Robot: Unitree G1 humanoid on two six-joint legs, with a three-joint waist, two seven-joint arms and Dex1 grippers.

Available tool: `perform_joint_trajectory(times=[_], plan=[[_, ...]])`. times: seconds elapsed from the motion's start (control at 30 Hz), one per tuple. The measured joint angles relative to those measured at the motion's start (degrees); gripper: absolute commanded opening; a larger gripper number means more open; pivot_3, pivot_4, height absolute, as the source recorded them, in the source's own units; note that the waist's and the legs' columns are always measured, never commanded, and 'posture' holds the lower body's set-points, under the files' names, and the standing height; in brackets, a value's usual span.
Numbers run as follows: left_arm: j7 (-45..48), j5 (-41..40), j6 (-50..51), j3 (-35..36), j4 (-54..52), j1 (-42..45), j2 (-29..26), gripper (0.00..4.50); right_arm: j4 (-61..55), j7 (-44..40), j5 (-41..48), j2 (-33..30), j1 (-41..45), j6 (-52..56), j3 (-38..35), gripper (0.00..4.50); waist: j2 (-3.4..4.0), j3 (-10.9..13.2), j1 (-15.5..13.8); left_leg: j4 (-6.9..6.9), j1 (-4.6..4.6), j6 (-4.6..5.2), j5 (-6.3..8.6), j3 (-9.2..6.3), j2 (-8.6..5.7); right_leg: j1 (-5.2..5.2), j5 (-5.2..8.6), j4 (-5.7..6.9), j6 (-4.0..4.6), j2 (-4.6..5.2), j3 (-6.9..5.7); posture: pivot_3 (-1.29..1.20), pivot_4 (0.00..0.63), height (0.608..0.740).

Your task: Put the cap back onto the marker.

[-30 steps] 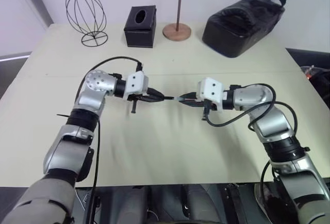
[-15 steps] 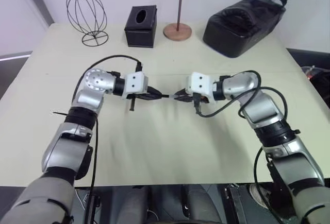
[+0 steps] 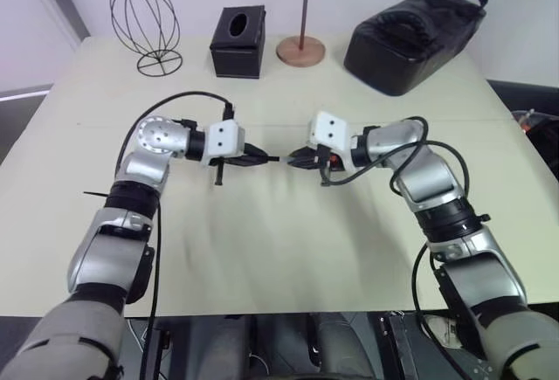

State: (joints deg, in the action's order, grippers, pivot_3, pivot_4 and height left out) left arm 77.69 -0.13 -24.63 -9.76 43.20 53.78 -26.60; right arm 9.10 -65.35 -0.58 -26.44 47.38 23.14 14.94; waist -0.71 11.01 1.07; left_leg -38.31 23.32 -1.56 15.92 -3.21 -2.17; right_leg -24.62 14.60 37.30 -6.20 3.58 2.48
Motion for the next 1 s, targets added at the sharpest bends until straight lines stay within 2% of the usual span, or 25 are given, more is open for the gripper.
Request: perform_joint_trajectory(times=[0.3,0.67,0.83,0.97,1.0], plan=[[0.99,0.0,-1.11,0.46,0.0,0.0,0.01,0.0,0.0,-1.81,0.2,0.32,-0.03,0.68,-1.01,0.03,0.0,0.0,0.04,0.0,0.0,0.0,0.0,0.0,-0.03,0.0,0.0,0.0,0.0,0.0,-0.01,0.0,0.15,0.74],[0.96,0.79,-3.19,-0.9,1.38,0.27,0.85,0.0,-0.49,-4.11,0.04,-2.45,-0.23,0.08,0.92,0.03,0.0,0.0,0.02,-0.01,0.0,0.0,0.0,0.0,-0.04,0.0,0.0,0.0,0.0,0.0,-0.01,0.0,0.15,0.74],[0.31,1.13,-3.16,-2.56,1.18,0.66,1.84,0.0,-2.86,-3.9,-0.3,-1.8,-0.14,-1.27,2.54,2.3,0.0,0.0,0.07,0.0,0.0,0.0,0.0,0.0,-0.02,-0.01,0.0,0.0,0.0,-0.02,-0.01,0.0,0.15,0.74],[-1.08,2.0,-3.47,-2.92,1.25,1.12,0.98,0.0,-3.92,-4.88,-0.95,-4.97,-0.24,-1.79,4.37,4.46,0.0,0.0,-0.04,-0.02,0.01,0.0,0.0,-0.01,-0.04,0.0,0.0,0.0,0.0,0.0,-0.01,0.0,0.15,0.74],[-1.26,2.02,-3.47,-2.89,1.35,1.12,0.38,0.0,-4.4,-5.43,-0.94,-6.1,-0.44,-1.61,4.43,4.46,0.0,0.0,-0.09,-0.02,0.02,0.0,0.0,-0.01,-0.04,-0.01,0.0,0.0,0.0,0.0,-0.02,0.0,0.15,0.74]])
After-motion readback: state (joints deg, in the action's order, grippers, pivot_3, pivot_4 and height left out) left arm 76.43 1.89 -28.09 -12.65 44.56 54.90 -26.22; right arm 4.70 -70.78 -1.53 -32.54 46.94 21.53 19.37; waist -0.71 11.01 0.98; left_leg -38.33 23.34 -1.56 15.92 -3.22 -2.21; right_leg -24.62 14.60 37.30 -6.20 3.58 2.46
